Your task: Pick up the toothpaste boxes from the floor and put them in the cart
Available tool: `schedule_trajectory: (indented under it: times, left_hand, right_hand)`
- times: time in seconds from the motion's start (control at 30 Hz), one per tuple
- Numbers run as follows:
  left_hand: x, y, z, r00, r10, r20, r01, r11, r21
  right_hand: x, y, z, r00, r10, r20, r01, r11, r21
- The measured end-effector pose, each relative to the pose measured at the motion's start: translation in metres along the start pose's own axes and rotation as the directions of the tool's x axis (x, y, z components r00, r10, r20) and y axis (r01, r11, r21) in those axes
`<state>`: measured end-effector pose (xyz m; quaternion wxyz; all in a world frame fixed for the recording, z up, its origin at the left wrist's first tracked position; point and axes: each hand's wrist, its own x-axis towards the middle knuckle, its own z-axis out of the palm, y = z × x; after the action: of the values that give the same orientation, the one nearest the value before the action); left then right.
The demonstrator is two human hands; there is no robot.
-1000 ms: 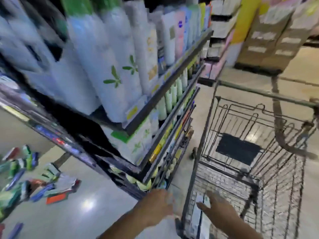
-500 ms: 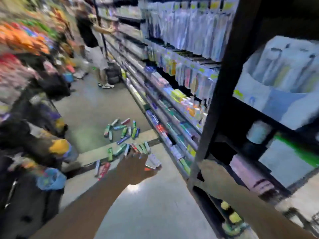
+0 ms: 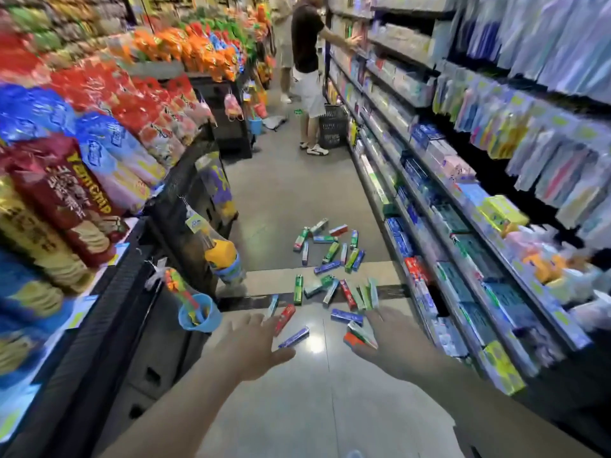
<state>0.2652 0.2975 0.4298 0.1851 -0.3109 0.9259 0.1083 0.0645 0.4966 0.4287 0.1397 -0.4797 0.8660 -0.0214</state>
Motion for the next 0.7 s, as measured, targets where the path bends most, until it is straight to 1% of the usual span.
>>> schedule_trajectory:
  times: [0.1, 0.17, 0.27, 0.4, 0.53, 0.7]
  left_hand:
    - [0.054, -0.009, -0.015, 0.997, -0.061, 0.041, 0.060, 0.998, 0.025]
    - [0.083, -0.010, -0.023, 0.992, -0.091, 0.088, 0.092, 0.996, -0.003]
    - [0.134, -0.022, -0.035, 0.992, -0.089, 0.084, 0.090, 0.996, -0.005]
    - [0.203, -0.035, -0.047, 0.996, -0.054, 0.073, 0.053, 0.998, 0.018]
    - [0.282, -0.052, -0.043, 0.994, -0.012, 0.111, 0.008, 0.999, 0.032]
    - [0.387, -0.073, -0.009, 0.980, 0.073, 0.183, -0.080, 0.996, 0.029]
  right_hand:
    - [0.069, 0.010, 0.001, 0.997, -0.016, 0.075, 0.015, 1.000, 0.018]
    - [0.108, 0.018, 0.006, 0.992, -0.012, 0.126, 0.008, 1.000, 0.029]
    - [0.168, 0.028, 0.007, 0.984, -0.012, 0.177, 0.014, 1.000, -0.009]
    - [0.235, 0.036, 0.012, 0.981, -0.019, 0.196, 0.024, 0.999, -0.024]
    - [0.298, 0.045, 0.029, 0.973, 0.035, 0.226, -0.031, 0.999, -0.019]
    - [0.368, 0.061, 0.076, 0.961, 0.133, 0.244, -0.136, 0.991, -0.003]
